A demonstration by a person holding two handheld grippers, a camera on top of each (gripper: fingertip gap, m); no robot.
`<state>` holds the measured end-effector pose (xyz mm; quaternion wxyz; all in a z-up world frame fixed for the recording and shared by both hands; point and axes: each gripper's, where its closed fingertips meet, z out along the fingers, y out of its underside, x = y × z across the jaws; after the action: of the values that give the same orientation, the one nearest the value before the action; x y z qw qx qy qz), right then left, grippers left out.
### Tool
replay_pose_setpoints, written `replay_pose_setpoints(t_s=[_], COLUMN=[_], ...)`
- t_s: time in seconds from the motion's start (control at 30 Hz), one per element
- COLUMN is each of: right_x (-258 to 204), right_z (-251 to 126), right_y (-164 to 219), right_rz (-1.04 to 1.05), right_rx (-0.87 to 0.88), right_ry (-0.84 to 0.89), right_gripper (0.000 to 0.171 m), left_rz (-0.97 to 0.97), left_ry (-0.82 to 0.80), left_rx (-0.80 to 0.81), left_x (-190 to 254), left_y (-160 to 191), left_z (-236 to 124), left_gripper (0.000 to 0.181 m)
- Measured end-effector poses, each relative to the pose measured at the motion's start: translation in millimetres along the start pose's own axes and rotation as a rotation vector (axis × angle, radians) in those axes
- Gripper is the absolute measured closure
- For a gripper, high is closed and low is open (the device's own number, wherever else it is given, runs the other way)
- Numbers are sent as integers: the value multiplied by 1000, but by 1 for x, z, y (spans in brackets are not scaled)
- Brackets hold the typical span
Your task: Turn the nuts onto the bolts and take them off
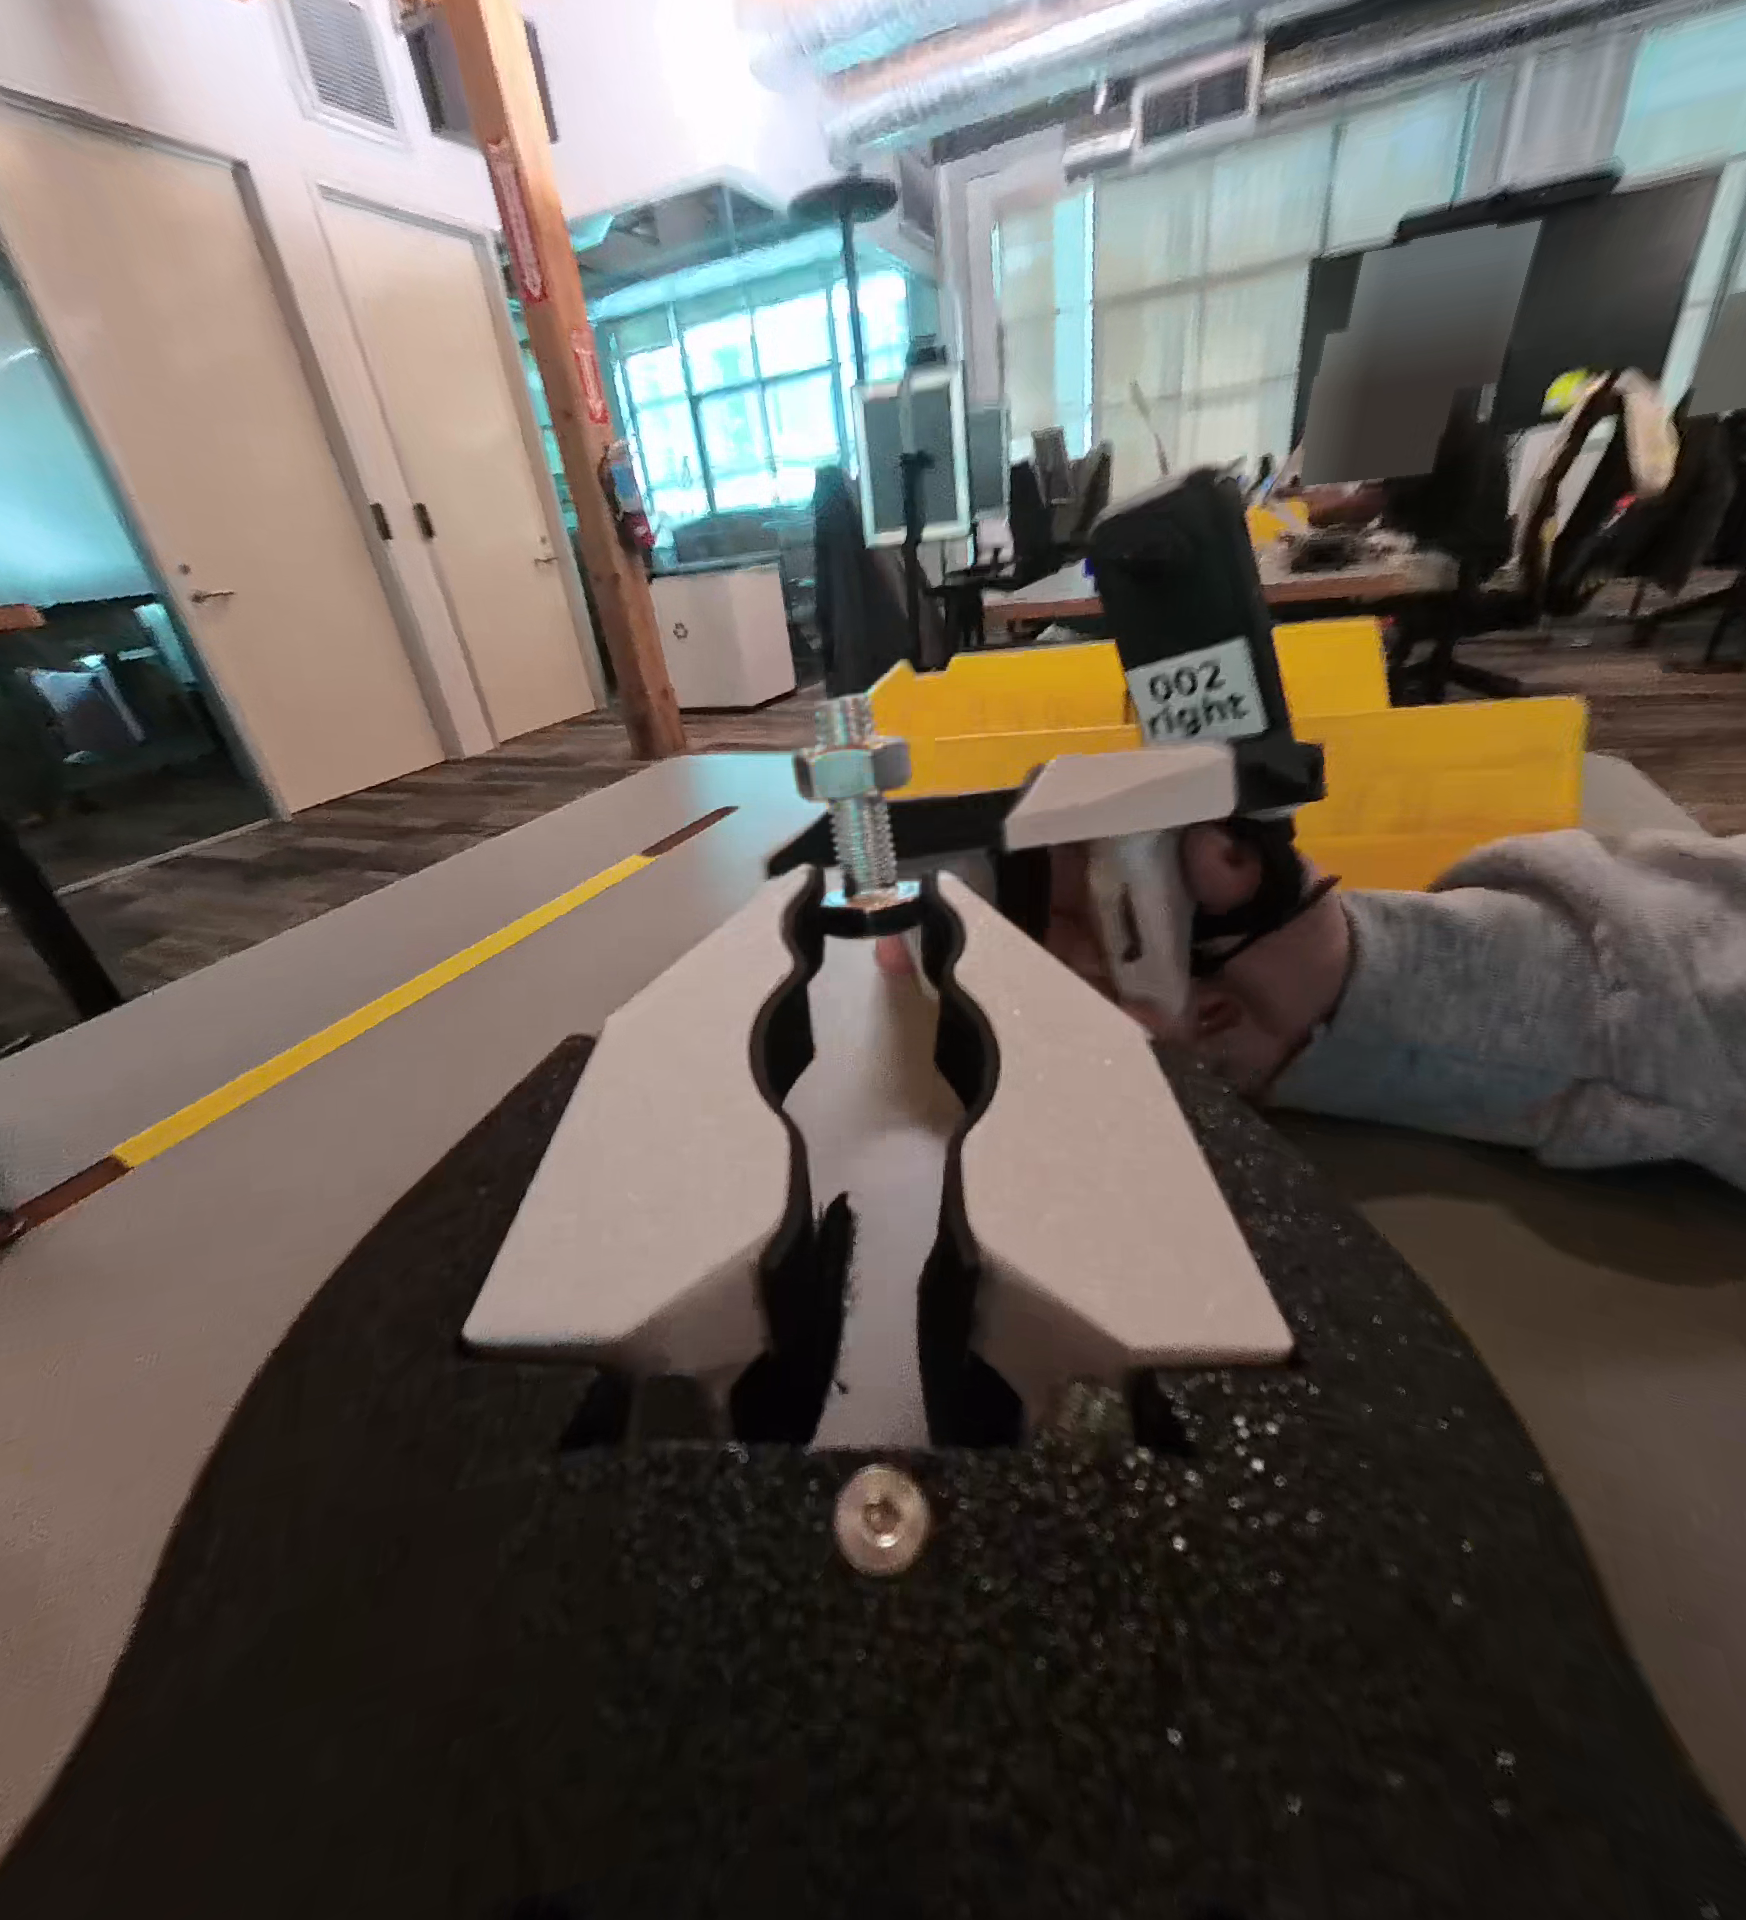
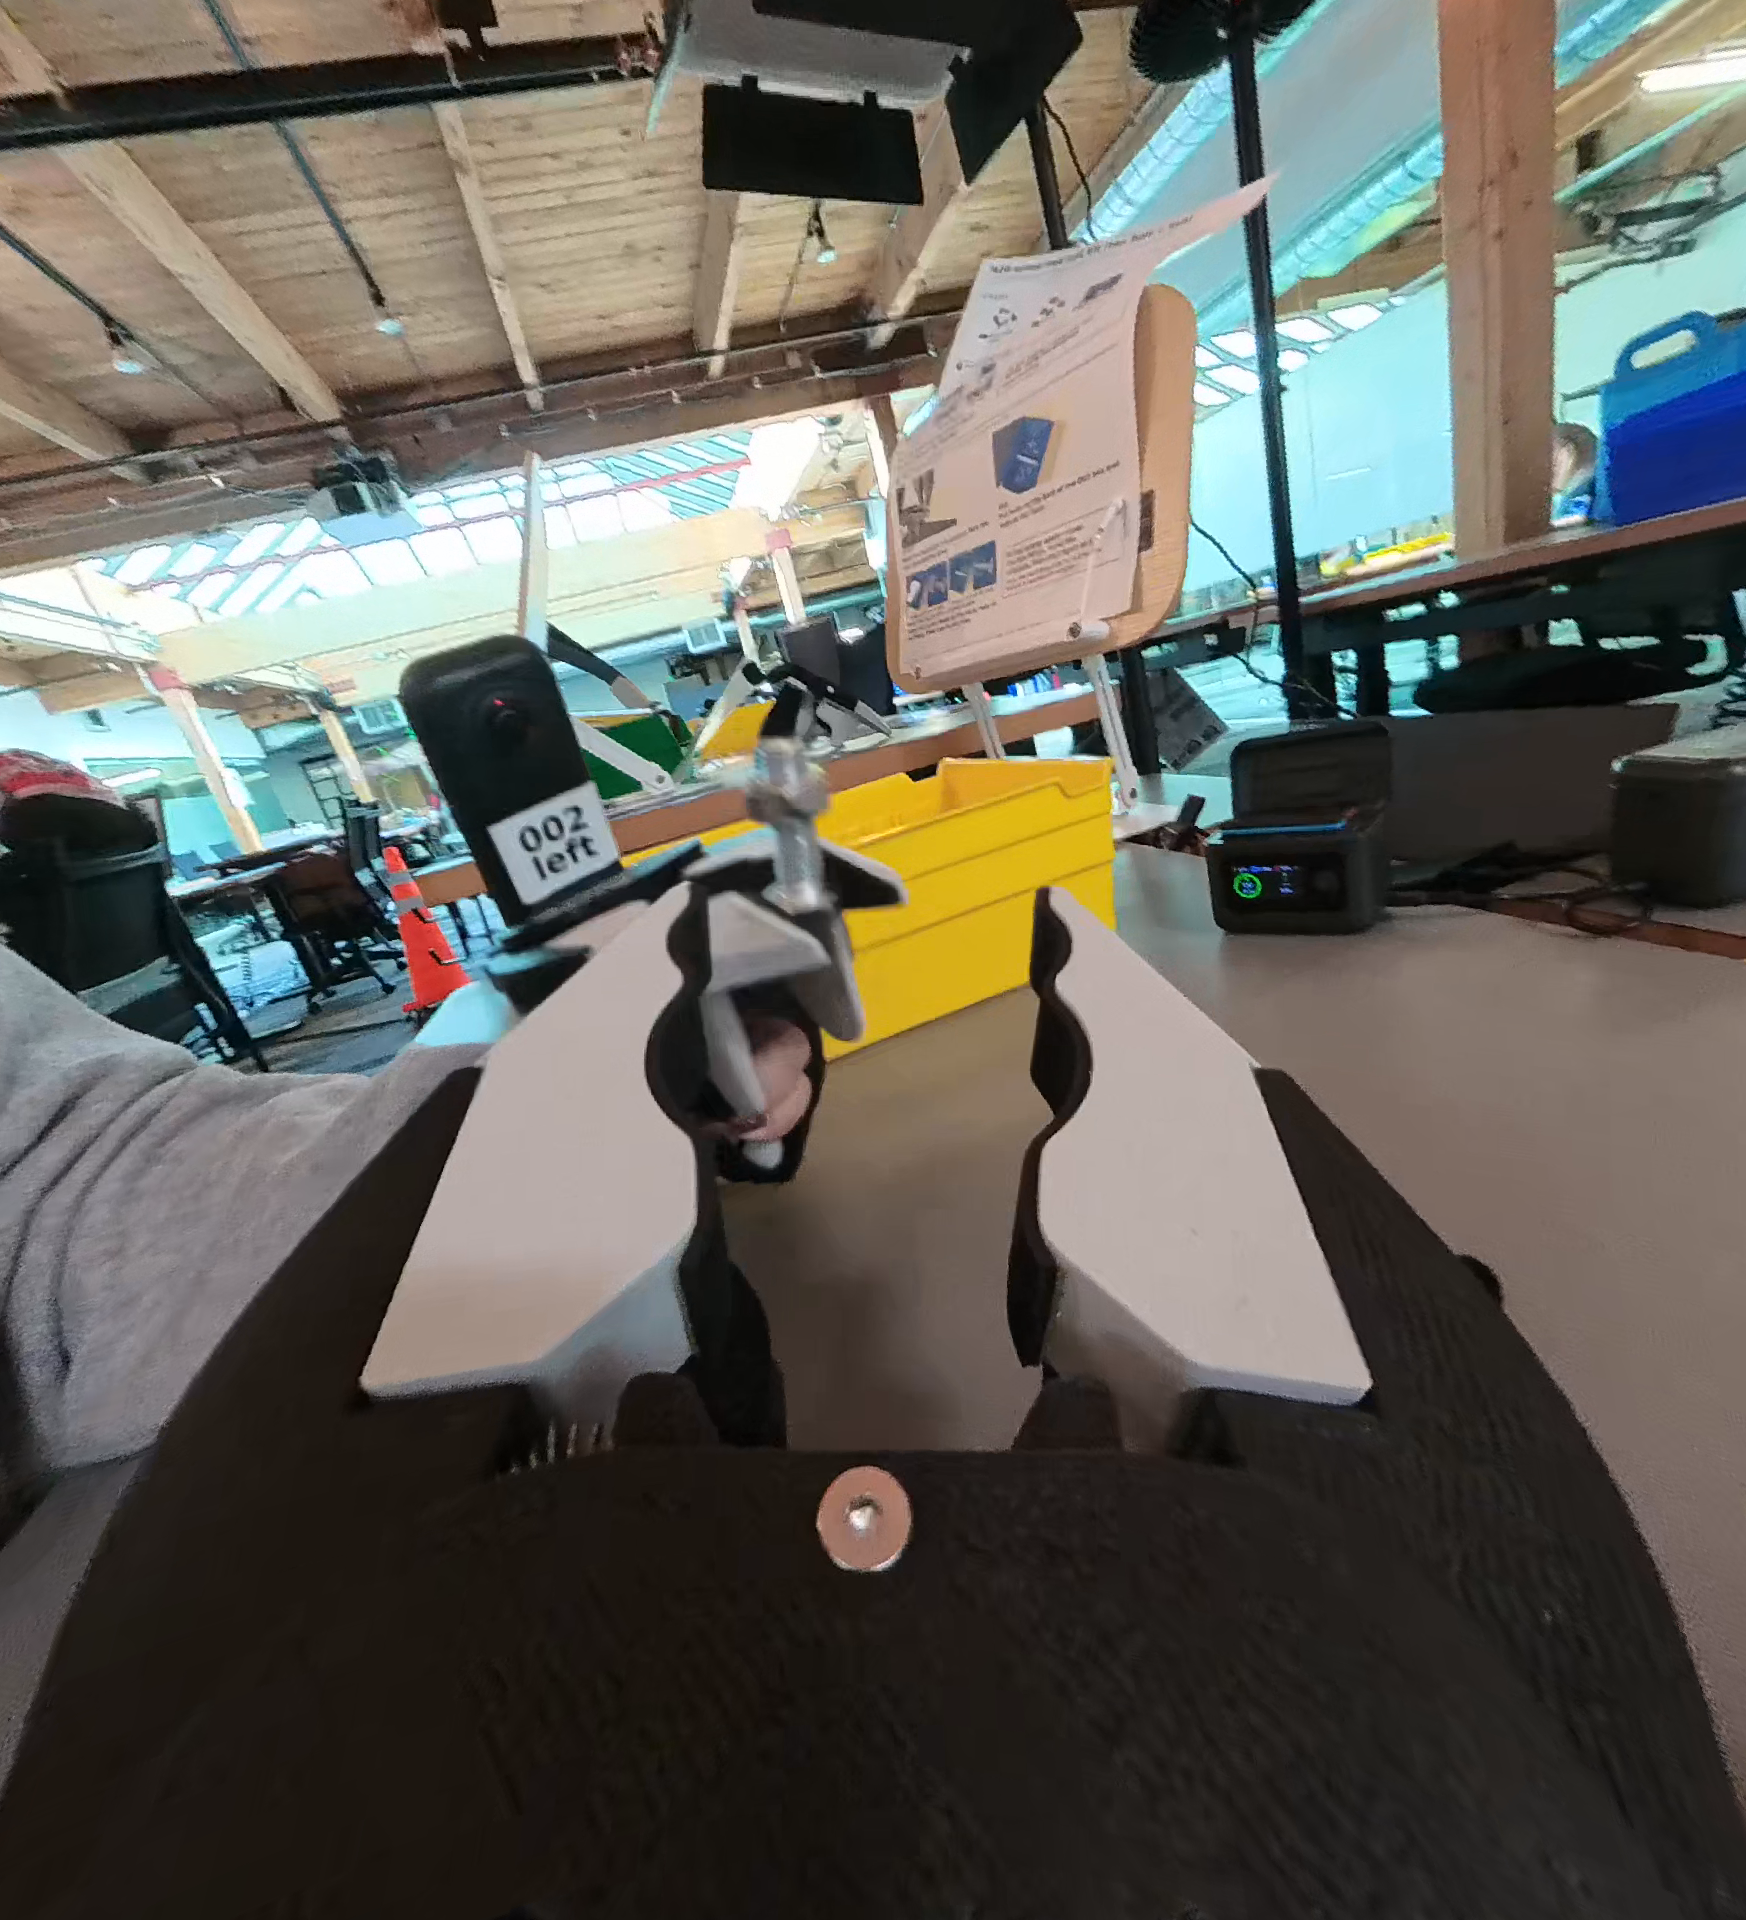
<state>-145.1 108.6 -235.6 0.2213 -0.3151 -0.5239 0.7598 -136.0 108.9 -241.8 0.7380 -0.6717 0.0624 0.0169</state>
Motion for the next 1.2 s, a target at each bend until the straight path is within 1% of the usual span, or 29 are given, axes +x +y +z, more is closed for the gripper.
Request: replay_pose_setpoints(t_s=[0.07,0.13,0.2,0.27,0.33,0.37,0.4,0.47,0.57,0.7,0.87,0.93,1.0,1.1,1.13,1.2], right_x=[-8,-10,-9,-9,-6,-2,1,0,-7,-9,-6,-5,-4,4,5,1], right_z=[1,2,4,3,2,1,0,-2,-1,2,3,3,1,-4,-5,-4], right_y=[-4,-3,1,-1,-2,-2,-3,-6,-9,-5,-4,-2,-4,-8,-10,-12], right_rz=[5,1,1,9,8,6,9,25,21,10,9,10,9,14,21,34], right_rx=[30,25,6,14,20,17,20,36,57,38,31,24,30,46,55,73], right_ry=[-40,-45,-37,-40,-26,-6,7,-11,-42,-44,-26,-21,-15,20,19,-6], right_gripper=[108,107,108,106,107,111,110,111,110,109,110,110,110,113,113,113], left_rz=[59,105,139,119,46,-6,-55,-83,-46,25,85,102,108,25,17,48], left_ry=[2,45,98,122,114,101,86,30,-6,32,73,101,91,35,11,-23], left_rx=[-69,-111,-115,-84,-22,29,73,87,20,-69,-108,-94,-76,8,13,-30], left_x=[3,16,31,37,29,21,13,-2,-7,9,23,29,25,3,-4,-11], left_y=[11,19,20,15,6,-2,-9,-11,-1,14,19,17,12,-2,-3,2], left_z=[4,11,16,16,11,6,1,-5,-4,9,15,15,11,-2,-6,-8], left_gripper=[165,165,165,165,165,165,166,165,165,165,165,165,165,165,165,165])
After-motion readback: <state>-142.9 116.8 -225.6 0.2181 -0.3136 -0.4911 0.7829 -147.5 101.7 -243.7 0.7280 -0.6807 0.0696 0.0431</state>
